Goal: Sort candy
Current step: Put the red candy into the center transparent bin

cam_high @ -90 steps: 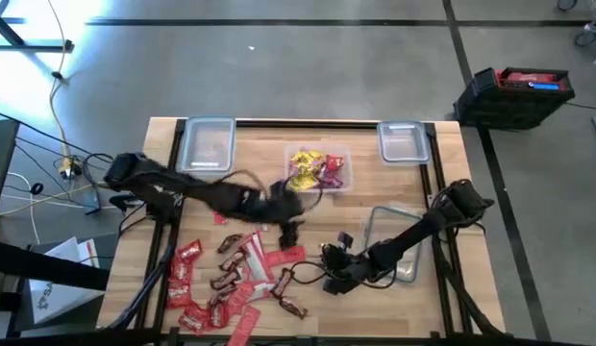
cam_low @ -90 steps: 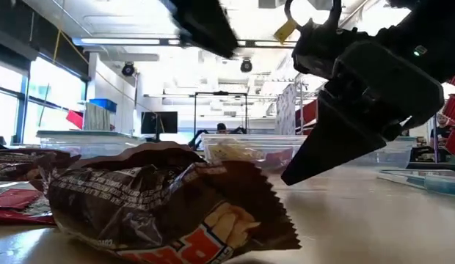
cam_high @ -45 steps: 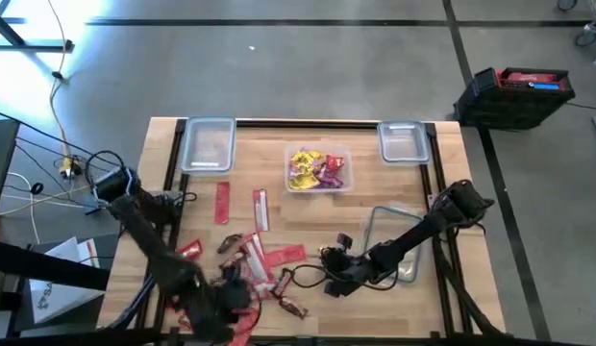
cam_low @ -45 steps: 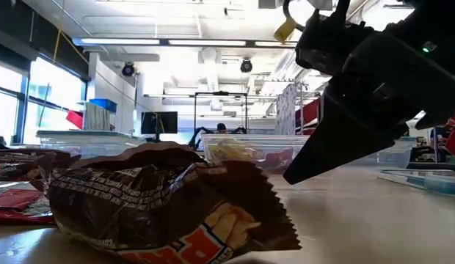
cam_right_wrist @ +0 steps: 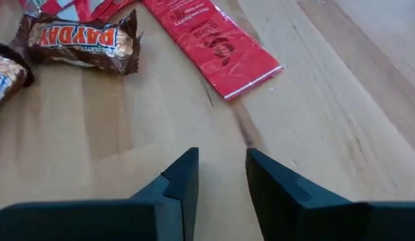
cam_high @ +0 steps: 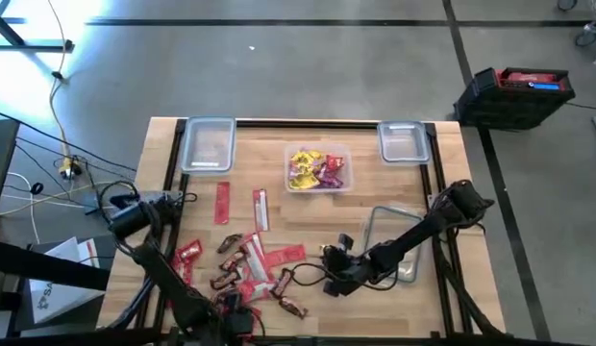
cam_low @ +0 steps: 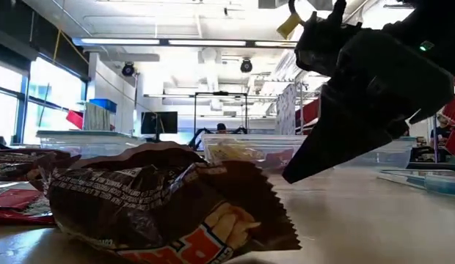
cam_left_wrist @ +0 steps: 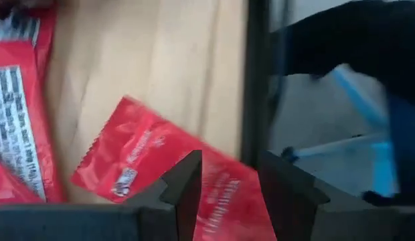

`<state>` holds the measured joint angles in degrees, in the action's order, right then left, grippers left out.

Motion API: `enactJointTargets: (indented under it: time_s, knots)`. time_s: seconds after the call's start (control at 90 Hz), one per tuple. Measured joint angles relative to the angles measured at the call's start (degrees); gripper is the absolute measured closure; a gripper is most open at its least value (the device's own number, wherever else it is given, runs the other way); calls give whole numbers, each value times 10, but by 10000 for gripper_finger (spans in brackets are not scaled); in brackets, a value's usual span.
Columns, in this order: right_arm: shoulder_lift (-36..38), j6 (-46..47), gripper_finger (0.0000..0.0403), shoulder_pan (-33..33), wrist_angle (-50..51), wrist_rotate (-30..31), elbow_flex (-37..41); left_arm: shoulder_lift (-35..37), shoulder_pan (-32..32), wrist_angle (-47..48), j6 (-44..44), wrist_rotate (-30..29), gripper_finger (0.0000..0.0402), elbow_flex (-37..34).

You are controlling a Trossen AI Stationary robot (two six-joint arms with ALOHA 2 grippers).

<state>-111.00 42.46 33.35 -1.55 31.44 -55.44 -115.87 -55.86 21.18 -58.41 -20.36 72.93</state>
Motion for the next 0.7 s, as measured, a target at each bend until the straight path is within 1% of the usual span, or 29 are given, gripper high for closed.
enactJointTargets:
  time_s: [0.144,0.278,0.356,0.433,0.556,0.7]
  knots:
    - [0,18,309,16,-2,1,0,-4,14,48,10,-36,275,2]
    - [0,26,309,30,-10,15,0,-5,35,76,54,-87,275,1]
    - [-1,25,309,34,-14,23,0,-5,55,92,85,-102,275,1]
    - [-1,26,309,36,-19,26,0,-3,80,109,109,-95,275,1]
    - [-1,25,309,42,-27,26,0,16,111,124,143,-52,275,0]
    - [-1,25,309,50,-30,27,0,62,122,124,151,-22,275,0]
